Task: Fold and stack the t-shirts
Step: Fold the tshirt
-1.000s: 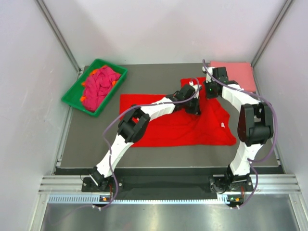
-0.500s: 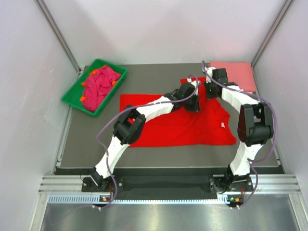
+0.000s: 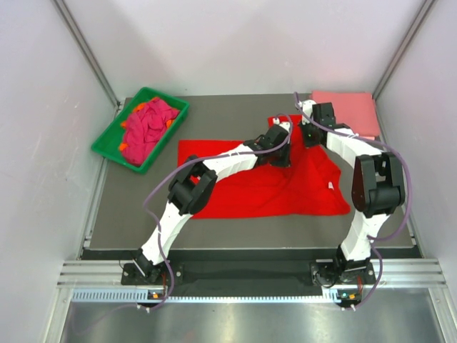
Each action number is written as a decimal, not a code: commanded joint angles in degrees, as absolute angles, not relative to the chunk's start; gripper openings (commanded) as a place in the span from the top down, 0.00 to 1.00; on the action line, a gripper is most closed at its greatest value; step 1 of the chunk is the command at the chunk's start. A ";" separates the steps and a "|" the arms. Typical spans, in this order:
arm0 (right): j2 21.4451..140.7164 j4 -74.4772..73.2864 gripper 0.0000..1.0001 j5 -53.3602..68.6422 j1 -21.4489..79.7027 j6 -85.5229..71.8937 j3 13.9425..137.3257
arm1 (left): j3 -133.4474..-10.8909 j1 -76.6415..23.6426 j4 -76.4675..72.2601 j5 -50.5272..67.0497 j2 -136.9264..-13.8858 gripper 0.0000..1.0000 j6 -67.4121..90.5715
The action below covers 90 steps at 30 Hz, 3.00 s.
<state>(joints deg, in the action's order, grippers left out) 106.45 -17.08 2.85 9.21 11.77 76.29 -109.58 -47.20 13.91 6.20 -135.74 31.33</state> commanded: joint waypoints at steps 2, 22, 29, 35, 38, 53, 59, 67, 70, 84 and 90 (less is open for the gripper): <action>103.62 -12.04 1.00 2.11 9.76 14.50 76.03 | -110.82 -47.64 16.17 2.73 -131.48 1.00 29.80; 103.80 -9.05 0.99 2.72 10.46 15.99 75.06 | -113.99 -47.90 23.73 -6.59 -133.59 1.00 28.04; 104.06 -10.46 0.88 0.45 10.63 16.70 76.02 | -116.27 -48.16 25.57 -7.64 -134.12 1.00 27.60; 99.85 -21.51 0.66 -7.81 10.37 2.93 82.08 | -117.34 -48.08 29.70 -9.93 -131.05 0.81 27.07; 99.49 -39.29 0.66 -11.07 9.15 -11.22 85.77 | -114.35 -48.08 30.49 -8.71 -127.10 0.73 26.98; 81.92 -45.53 0.79 -10.10 2.48 -30.85 51.07 | -78.41 -47.81 28.74 -1.39 -103.63 0.72 28.83; 82.26 -42.11 0.80 -17.31 -3.33 -28.13 48.34 | -68.39 -44.48 29.62 -5.79 -102.13 0.71 34.27; 88.51 -42.45 0.83 -22.75 -4.30 -30.31 47.02 | -56.87 -41.66 28.12 -10.63 -100.20 0.72 39.37; 87.10 -43.85 0.83 -23.29 -4.39 -31.28 46.67 | -53.53 -41.57 27.16 -8.98 -97.04 0.72 42.27; 81.02 -40.36 0.63 2.35 -0.45 -19.44 70.65 | -78.12 -27.91 36.30 1.98 -91.75 0.62 24.53; 98.82 -34.54 0.60 2.81 5.18 -13.55 89.01 | -86.92 -17.33 39.46 1.85 -100.89 0.61 19.96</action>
